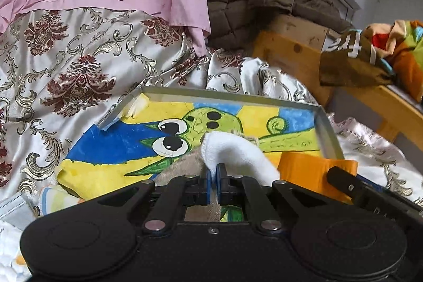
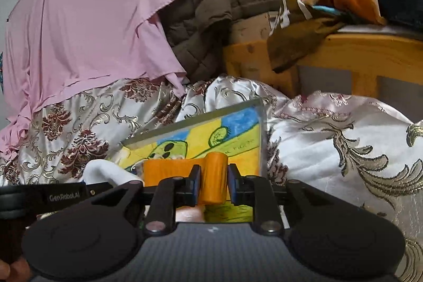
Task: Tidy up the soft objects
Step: 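Carry both items to the painted tray and release the cloth from the left tool, then lower the orange piece onto the tray and open the right tool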
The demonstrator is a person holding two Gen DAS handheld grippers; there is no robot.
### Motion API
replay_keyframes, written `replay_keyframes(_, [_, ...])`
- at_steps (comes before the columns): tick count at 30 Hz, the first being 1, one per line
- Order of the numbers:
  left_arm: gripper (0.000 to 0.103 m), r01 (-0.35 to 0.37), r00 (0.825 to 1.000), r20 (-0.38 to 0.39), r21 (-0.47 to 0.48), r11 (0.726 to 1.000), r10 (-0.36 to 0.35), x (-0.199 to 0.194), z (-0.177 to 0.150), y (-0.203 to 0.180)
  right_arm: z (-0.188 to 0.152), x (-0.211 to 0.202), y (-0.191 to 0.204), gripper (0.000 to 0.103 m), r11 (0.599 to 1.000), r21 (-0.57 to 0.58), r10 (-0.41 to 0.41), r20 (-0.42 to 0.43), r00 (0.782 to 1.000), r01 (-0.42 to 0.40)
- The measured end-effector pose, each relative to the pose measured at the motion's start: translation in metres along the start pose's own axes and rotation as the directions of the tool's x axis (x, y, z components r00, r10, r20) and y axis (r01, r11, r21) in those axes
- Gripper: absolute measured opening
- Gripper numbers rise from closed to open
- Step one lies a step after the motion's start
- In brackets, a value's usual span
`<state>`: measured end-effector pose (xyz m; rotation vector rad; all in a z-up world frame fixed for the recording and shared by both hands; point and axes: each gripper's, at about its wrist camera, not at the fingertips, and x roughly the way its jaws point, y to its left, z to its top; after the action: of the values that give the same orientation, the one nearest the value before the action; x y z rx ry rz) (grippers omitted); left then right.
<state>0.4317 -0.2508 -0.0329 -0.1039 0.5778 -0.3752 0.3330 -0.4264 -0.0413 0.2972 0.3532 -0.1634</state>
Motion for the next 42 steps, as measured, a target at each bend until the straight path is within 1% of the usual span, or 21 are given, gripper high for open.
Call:
replay_keyframes(5, [0.014,-0.016,1.0,-0.024,0.012,1.0,0.017,0.003,-0.003,-0.002,-0.001,0.002,-0.002,0.037,1.0,0.0,0.006,-0.015,1.0,-0.006])
replay_keyframes(7, [0.014,-0.021,0.999,-0.028,0.008,1.0,0.021,0.002,-0.003,-0.002,0.0,0.002,-0.001,0.039,1.0,-0.005,0.003,-0.017,1.0,-0.003])
replay_keyframes(9, [0.019,-0.026,0.999,-0.032,0.008,1.0,0.026,0.001,-0.003,-0.002,-0.001,0.002,-0.001,0.04,1.0,-0.007,0.008,-0.018,1.0,-0.008])
replay_keyframes(10, [0.026,-0.031,0.999,-0.031,0.008,0.999,0.031,0.0,-0.002,-0.002,0.0,0.002,0.0,0.043,1.0,-0.009,0.009,-0.017,1.0,-0.009])
replay_keyframes(11, [0.034,-0.037,0.999,-0.028,0.009,0.999,0.038,-0.001,-0.002,-0.002,0.0,0.001,0.0,0.049,1.0,-0.013,0.008,-0.016,1.0,-0.008])
replay_keyframes(16, [0.043,-0.048,0.998,-0.027,0.033,0.998,0.049,-0.006,-0.004,0.001,0.0,0.0,0.001,0.056,1.0,-0.022,0.013,-0.021,1.0,-0.013])
replay_keyframes(19, [0.047,-0.06,0.997,-0.035,0.051,0.997,0.062,-0.007,-0.006,0.002,-0.001,0.0,0.001,0.058,1.0,-0.029,0.009,-0.025,1.0,-0.01])
replay_keyframes(21, [0.053,-0.062,0.997,-0.04,0.059,0.996,0.064,-0.008,-0.007,0.003,-0.002,0.0,0.002,0.06,1.0,-0.03,0.008,-0.027,1.0,-0.008])
replay_keyframes(22, [0.06,-0.061,0.997,-0.041,0.059,0.996,0.064,-0.009,-0.008,0.004,-0.002,0.001,0.002,0.062,0.999,-0.032,0.009,-0.032,0.999,-0.01])
replay_keyframes(23, [0.062,-0.061,0.997,-0.042,0.058,0.996,0.064,-0.01,-0.009,0.006,-0.002,0.001,0.002,0.063,0.999,-0.032,0.009,-0.034,0.999,-0.01])
replay_keyframes(25, [0.063,-0.056,0.997,-0.045,0.053,0.997,0.058,-0.012,-0.01,0.009,-0.003,0.001,0.004,0.063,0.999,-0.04,0.007,-0.039,0.999,-0.009])
replay_keyframes(27, [0.066,-0.049,0.998,-0.047,0.046,0.998,0.051,-0.014,-0.011,0.012,-0.004,0.001,0.005,0.064,0.999,-0.047,0.005,-0.041,0.999,-0.007])
replay_keyframes(29, [0.071,-0.054,0.997,-0.044,0.043,0.998,0.056,-0.015,-0.012,0.013,-0.004,0.002,0.006,0.067,0.999,-0.053,0.005,-0.045,0.999,-0.007])
replay_keyframes(31, [0.074,-0.058,0.997,-0.042,0.042,0.997,0.06,-0.016,-0.013,0.015,-0.006,0.003,0.007,0.067,0.998,-0.065,0.003,-0.049,0.999,-0.007])
replay_keyframes(35, [0.077,-0.053,0.998,-0.042,0.033,0.998,0.054,-0.018,-0.014,0.016,-0.009,0.006,0.012,0.068,0.994,-0.106,-0.016,-0.047,0.999,0.011])
replay_keyframes(38, [0.078,-0.041,0.998,-0.039,0.024,0.999,0.041,-0.019,-0.015,0.018,-0.012,0.009,0.017,0.068,0.99,-0.137,-0.029,-0.049,0.998,0.022])
replay_keyframes(42, [0.078,-0.043,0.998,-0.045,0.021,0.999,0.044,-0.018,-0.018,0.02,-0.016,0.012,0.02,0.069,0.987,-0.16,-0.035,-0.057,0.998,0.026])
